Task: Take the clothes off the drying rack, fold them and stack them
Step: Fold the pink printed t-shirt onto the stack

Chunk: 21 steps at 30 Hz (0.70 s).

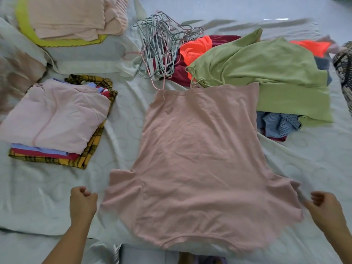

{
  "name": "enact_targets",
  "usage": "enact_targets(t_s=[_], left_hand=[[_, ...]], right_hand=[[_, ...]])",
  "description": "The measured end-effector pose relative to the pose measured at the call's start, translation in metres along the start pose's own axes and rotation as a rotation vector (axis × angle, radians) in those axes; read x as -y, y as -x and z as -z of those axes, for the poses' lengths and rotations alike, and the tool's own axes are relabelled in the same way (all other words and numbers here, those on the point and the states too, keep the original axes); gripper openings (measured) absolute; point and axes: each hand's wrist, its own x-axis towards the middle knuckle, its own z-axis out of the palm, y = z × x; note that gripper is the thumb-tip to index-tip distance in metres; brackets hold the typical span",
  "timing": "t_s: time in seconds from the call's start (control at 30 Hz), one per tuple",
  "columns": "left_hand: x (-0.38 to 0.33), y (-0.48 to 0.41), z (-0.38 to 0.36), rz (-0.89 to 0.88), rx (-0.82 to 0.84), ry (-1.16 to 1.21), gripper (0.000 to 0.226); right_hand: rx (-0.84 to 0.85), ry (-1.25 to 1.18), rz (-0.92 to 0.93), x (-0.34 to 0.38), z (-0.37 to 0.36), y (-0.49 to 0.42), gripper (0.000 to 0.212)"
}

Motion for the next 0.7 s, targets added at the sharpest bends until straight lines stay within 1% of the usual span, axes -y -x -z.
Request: enact_targets(t_s=[0.03,0.13,0.23,0.3,0.37,0.43,0.53,0.57,0.63,0.67,0.7], left_hand=[[-0.007,0.0,-0.002,-0.064,0.008,-0.011,0.034],[-0.042,-0.005,-0.013,-0.225,0.088,-0.025,0.022],[-0.091,-0.019,-0.033,-0.291,0.223,0.008,0.006],[-0.13,-0.031,-0.049,-0.286,0.316,0.041,0.006],[-0.167,-0.044,-0.067,-0.303,0.369,0.042,0.011],[-0.203,-0.059,-0.086,-0.349,0.39,-0.006,0.018],[-0.245,-0.088,-0.113,-0.378,0.379,-0.03,0.021],[-0.255,-0.099,-0.123,-0.355,0.383,-0.009,0.02],[-0.273,-0.114,-0.139,-0.269,0.439,0.106,0.016],[-0.28,-0.119,-0.145,-0.22,0.474,0.15,0.02],[-0.285,-0.123,-0.15,-0.185,0.511,0.145,0.024]], right_hand=[[-0.026,-0.001,0.071,0.008,-0.002,-0.002,0.041],[-0.011,-0.048,0.235,0.048,-0.01,-0.013,0.029],[0.066,-0.168,0.271,0.104,-0.022,-0.026,0.023],[0.074,-0.252,0.254,0.144,-0.029,-0.038,0.025],[0.044,-0.331,0.235,0.182,-0.035,-0.058,0.031],[0.003,-0.389,0.18,0.211,-0.041,-0.085,0.034],[0.022,-0.422,0.07,0.244,-0.05,-0.125,0.039],[0.036,-0.437,0.046,0.251,-0.054,-0.135,0.039],[0.049,-0.452,0.019,0.259,-0.061,-0.149,0.037],[0.049,-0.437,0.024,0.261,-0.063,-0.153,0.035],[0.047,-0.418,0.044,0.262,-0.067,-0.159,0.033]])
